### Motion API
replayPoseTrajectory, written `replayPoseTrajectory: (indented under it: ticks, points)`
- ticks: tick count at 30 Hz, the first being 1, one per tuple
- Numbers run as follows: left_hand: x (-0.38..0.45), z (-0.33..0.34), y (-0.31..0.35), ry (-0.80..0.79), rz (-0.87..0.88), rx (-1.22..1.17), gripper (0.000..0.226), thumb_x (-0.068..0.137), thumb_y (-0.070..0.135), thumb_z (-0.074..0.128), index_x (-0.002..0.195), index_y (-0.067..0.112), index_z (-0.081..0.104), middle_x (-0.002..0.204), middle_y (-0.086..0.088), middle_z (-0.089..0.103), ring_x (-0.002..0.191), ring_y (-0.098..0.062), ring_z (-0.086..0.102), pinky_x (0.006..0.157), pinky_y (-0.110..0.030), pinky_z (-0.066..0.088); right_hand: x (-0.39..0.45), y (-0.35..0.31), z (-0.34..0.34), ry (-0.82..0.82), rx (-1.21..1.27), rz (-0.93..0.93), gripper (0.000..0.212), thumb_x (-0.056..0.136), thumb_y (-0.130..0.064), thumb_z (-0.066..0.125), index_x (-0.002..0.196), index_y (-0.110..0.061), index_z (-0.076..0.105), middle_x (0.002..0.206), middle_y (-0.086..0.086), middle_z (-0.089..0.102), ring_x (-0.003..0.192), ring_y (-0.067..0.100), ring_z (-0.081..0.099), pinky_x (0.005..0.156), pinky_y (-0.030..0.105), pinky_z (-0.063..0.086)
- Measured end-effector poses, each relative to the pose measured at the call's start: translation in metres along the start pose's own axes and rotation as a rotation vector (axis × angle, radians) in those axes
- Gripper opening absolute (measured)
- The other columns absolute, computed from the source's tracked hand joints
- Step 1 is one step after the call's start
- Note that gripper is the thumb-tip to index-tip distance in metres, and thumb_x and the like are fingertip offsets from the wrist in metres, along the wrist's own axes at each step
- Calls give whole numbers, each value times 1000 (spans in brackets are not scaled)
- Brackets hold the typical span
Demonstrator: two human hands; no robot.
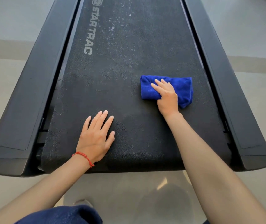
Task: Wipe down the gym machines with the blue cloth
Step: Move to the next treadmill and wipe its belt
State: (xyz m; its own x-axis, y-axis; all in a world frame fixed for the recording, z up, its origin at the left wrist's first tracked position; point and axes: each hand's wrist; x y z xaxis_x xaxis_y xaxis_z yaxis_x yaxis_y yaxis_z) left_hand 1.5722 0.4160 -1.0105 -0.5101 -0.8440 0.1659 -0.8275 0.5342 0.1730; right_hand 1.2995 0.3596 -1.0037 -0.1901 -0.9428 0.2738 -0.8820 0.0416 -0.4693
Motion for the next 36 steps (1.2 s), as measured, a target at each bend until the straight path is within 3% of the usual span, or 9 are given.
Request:
replayPoseTrajectory:
  ticks: [7,15,21,29,36]
  points:
    - [-1,-2,0,-9,3,-9,52,90,35,35,126,5,56,134,-17,50,125,-32,44,105,-49,28,-67,-9,-7,55,-5,-138,61,55,16,42,108,-1,67,116,18,63,114,42,54,102,49,27]
    - [-2,-2,3,-11,-7,-17,53,90,35,34,126,4,57,134,-18,50,125,-33,45,103,-51,31,-142,-17,-18,107,-13,-140,58,63,14,41,111,-6,66,120,11,62,119,31,52,110,35,25]
    - [-3,-1,3,-8,-11,-22,52,90,34,34,126,3,56,134,-18,50,125,-33,44,104,-51,30,-184,-18,-25,174,-28,-154,53,71,8,34,110,-6,67,122,9,61,122,27,49,109,39,31]
    - [-2,2,3,19,-6,-12,51,90,33,35,126,4,56,135,-18,49,126,-31,41,105,-48,26,-153,0,-26,174,-34,-160,51,74,8,34,111,-6,66,122,8,60,124,21,44,110,37,28]
    - [-1,2,2,12,-7,-5,52,90,35,35,127,5,55,136,-17,48,127,-31,41,106,-48,26,-93,21,-25,118,-33,-88,58,67,3,29,111,-3,66,120,15,62,119,30,50,111,29,21]
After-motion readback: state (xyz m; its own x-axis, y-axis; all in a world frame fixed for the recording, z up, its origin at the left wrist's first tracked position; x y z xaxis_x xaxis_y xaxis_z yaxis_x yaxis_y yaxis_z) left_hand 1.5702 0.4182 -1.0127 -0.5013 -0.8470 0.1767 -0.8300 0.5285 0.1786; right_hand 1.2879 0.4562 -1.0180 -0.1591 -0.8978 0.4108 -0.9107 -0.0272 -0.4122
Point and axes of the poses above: each hand's wrist, its own x-axis towards the middle knuckle, its own z-axis out of the palm, y = z × x
